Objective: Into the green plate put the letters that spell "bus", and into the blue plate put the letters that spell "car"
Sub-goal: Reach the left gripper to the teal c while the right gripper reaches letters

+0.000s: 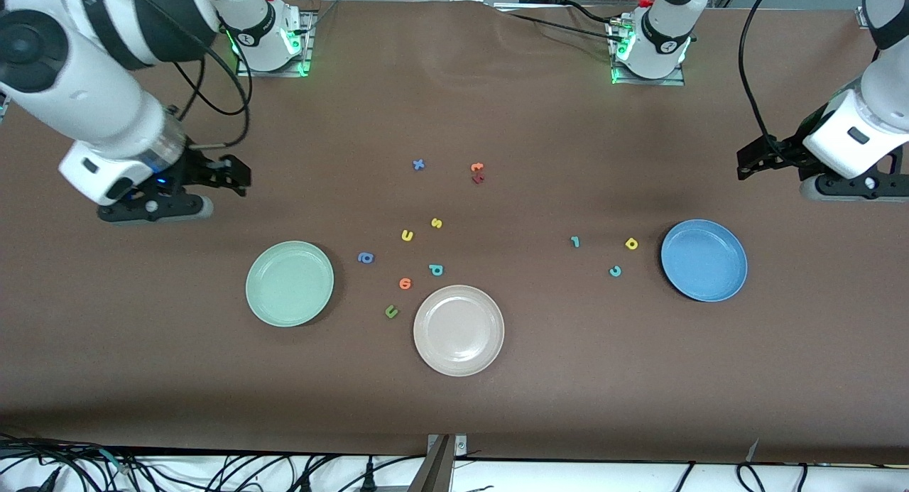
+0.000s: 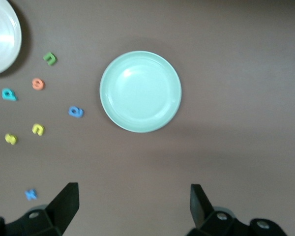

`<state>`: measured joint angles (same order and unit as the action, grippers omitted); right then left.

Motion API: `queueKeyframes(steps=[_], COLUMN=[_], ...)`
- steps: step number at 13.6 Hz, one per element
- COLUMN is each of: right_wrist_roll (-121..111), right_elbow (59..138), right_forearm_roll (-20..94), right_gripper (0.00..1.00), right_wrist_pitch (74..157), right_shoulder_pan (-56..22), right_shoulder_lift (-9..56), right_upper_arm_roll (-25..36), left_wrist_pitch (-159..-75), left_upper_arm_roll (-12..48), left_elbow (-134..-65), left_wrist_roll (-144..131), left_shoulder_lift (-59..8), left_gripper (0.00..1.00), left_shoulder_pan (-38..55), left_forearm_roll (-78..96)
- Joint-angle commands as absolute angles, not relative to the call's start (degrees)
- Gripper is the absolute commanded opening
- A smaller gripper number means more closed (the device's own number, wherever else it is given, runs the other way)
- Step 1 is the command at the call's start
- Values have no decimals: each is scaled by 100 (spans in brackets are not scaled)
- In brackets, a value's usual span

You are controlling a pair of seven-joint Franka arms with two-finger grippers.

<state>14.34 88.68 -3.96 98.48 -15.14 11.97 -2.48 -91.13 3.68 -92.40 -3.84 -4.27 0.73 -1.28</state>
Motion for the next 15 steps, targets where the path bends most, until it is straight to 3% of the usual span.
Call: queueKeyframes(steps=[1,4,7,9,15], right_wrist_roll=[2187,2871,3785,4156,4245], right_elbow=[8956,9061,9350,9378,9316], right_forearm_roll=[-325,-325,-351,-413,-930], right_gripper=[100,100,100,100,100], right_wrist_pitch=[10203,10598,11335,11802,12252], right_shoulder_pan=[-1731,-1836,-2108,-2223,-2952], right_shoulder_lift=[1362,1564,1810,2116,2812], right_upper_arm_roll=[-237,-386,-509,-720,-747], left_wrist_pitch=[-9201,-9464,-10666,-11125,-11802], left_upper_arm_roll=[474,553,536,554,571], left_elbow=[-9114,-9123,-9123,-9114,-9149], left_wrist_roll=[-378,-378,-439,-457,-457], left_shoulder_lift=[-764,-1211,-2396,-2828,-3506], left_gripper=[100,100,100,100,100], left_shoulder_pan=[105,201,631,677,790], left_forearm_roll=[-10,70,-148,-360,-290])
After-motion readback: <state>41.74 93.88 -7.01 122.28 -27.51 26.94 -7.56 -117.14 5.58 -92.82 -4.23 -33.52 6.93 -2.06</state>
